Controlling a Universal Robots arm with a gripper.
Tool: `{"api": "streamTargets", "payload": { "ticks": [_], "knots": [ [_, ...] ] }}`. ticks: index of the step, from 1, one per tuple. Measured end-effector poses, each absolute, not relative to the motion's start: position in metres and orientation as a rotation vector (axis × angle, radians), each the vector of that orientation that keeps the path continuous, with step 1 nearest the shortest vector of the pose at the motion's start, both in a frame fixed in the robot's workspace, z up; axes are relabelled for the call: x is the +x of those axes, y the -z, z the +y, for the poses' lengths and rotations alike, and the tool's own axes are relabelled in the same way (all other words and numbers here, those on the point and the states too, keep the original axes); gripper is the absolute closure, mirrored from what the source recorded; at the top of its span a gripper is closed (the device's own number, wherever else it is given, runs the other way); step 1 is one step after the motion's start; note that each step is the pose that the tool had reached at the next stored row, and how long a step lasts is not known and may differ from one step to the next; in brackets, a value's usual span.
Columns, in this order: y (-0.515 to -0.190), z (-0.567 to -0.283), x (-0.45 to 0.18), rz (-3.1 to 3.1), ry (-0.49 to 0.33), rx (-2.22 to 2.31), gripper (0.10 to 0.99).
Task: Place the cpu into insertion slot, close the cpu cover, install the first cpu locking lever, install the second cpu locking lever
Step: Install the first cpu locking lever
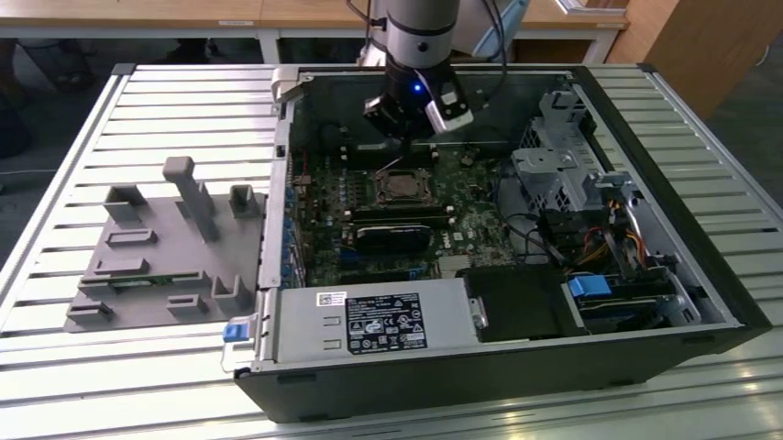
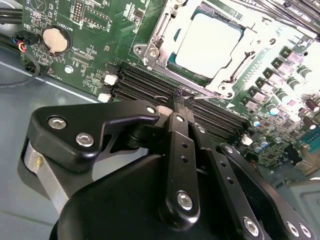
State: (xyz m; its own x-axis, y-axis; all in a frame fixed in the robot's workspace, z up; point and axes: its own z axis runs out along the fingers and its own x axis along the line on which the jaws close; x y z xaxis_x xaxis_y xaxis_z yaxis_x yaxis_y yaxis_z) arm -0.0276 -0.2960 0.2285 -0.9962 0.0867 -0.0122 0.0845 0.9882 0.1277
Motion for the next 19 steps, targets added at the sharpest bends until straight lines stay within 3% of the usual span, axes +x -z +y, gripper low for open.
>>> {"api": "streamTargets", "payload": {
  "ticks": [19],
  "knots": [
    [-0.214,-0.296,-0.020,3.109,-0.199,0.133,0.980]
  ]
}}
